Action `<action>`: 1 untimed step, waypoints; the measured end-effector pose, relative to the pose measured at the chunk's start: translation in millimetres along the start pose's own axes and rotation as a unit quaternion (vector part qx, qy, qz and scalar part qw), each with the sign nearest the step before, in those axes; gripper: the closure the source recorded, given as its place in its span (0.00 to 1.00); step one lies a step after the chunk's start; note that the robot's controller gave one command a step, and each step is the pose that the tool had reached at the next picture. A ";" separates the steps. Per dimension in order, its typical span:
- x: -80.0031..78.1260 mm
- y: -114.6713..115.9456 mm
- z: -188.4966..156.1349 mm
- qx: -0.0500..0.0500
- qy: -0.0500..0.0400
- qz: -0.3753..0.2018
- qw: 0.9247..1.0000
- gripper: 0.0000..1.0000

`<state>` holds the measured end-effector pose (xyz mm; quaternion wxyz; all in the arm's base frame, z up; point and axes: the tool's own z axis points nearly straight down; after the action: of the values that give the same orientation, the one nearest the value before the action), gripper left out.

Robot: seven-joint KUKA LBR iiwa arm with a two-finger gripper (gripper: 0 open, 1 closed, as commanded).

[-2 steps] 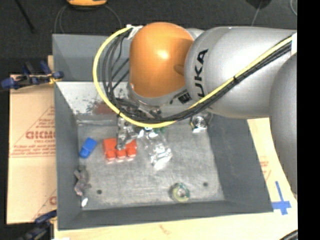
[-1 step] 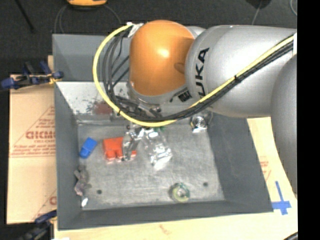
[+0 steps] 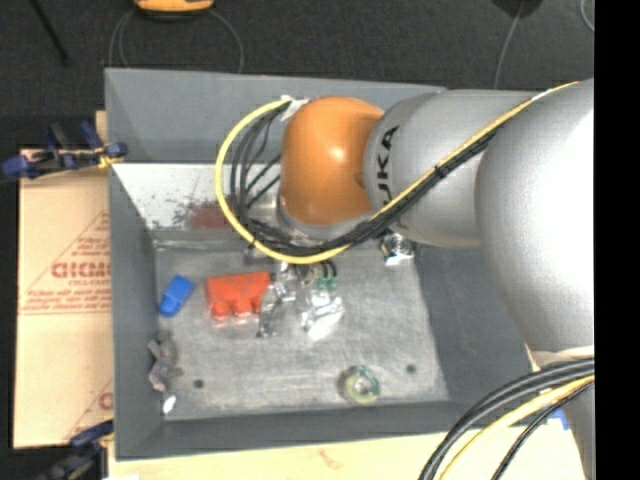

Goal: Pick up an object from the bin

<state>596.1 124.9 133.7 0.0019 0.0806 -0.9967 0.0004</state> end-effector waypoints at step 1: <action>-6.0 -0.6 62.1 0.000 -0.008 -0.048 0.999 0.00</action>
Offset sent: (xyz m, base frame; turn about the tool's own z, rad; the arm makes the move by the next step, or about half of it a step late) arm 0.0025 0.0009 -0.0637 -0.0986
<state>601.9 125.2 71.6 -0.0059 0.1287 -0.9917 -0.0003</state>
